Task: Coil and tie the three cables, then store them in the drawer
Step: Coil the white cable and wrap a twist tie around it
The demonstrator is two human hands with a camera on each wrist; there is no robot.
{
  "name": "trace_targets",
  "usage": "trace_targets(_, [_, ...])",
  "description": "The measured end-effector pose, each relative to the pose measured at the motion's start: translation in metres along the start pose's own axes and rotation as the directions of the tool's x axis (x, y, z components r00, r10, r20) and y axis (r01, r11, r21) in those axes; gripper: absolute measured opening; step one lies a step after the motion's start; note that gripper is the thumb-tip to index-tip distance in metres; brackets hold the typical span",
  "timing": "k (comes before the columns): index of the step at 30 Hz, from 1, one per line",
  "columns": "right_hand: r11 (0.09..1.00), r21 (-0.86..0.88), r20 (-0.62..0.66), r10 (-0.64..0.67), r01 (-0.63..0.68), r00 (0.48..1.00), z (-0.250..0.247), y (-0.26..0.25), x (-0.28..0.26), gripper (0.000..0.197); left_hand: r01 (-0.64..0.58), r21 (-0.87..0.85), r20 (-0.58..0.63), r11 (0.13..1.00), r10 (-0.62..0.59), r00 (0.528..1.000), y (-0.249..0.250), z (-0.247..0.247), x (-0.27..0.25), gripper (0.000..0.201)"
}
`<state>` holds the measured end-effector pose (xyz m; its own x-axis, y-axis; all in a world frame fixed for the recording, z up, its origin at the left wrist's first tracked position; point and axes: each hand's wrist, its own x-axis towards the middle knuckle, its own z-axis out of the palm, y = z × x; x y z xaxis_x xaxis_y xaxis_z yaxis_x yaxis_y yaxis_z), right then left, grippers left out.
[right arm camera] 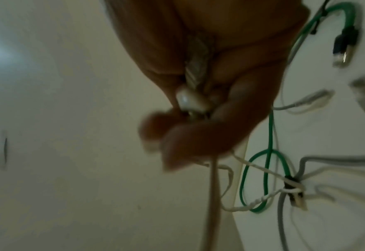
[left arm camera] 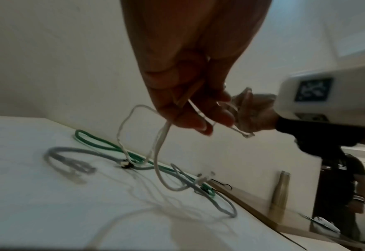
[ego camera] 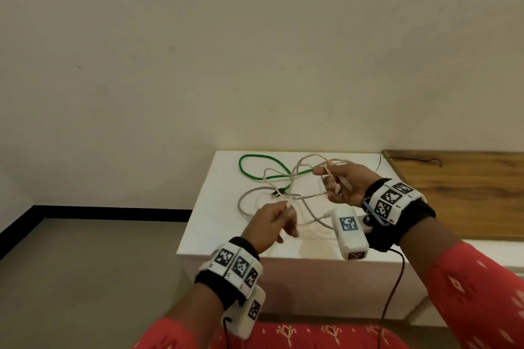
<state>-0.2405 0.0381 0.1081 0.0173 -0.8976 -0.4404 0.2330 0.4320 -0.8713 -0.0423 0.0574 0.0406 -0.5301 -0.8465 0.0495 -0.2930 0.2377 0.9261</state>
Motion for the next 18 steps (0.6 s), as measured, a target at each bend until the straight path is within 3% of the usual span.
trace_targets(3, [0.988,-0.154,-0.012,0.012,-0.014,1.000,-0.005,0.007,-0.004,0.036,-0.011,-0.123,-0.169,0.992,-0.010,0.986,0.002,-0.020,-0.005,0.030])
trace_targets(6, [0.931,-0.355,-0.095,0.057,-0.087,0.994,-0.005,0.027,-0.005,0.029,-0.005,-0.199,-0.337,0.980,-0.063,0.939,0.011,-0.031,-0.006,0.030])
trace_targets(10, [0.830,-0.509,-0.065,0.226,-0.227,0.972,-0.004,0.077,-0.006,0.031,0.026,-0.184,-0.376,0.983,-0.095,0.922,0.021,-0.039,-0.006,0.028])
trace_targets(12, [0.854,-0.492,-0.036,0.171,-0.167,0.985,-0.004,0.089,-0.001,0.032,0.053,-0.132,-0.352,0.990,-0.096,0.931,0.021,-0.041,-0.008,0.027])
trace_targets(14, [0.904,-0.425,-0.034,0.030,-0.042,0.999,-0.002,0.085,0.005,0.029,0.095,-0.054,-0.332,0.994,-0.108,0.937,0.018,-0.042,-0.008,0.026])
trace_targets(18, [0.930,-0.345,-0.006,-0.139,0.128,0.990,0.006,0.065,0.009,0.029,0.146,0.115,-0.331,0.983,-0.101,0.938,0.007,-0.045,-0.006,0.021])
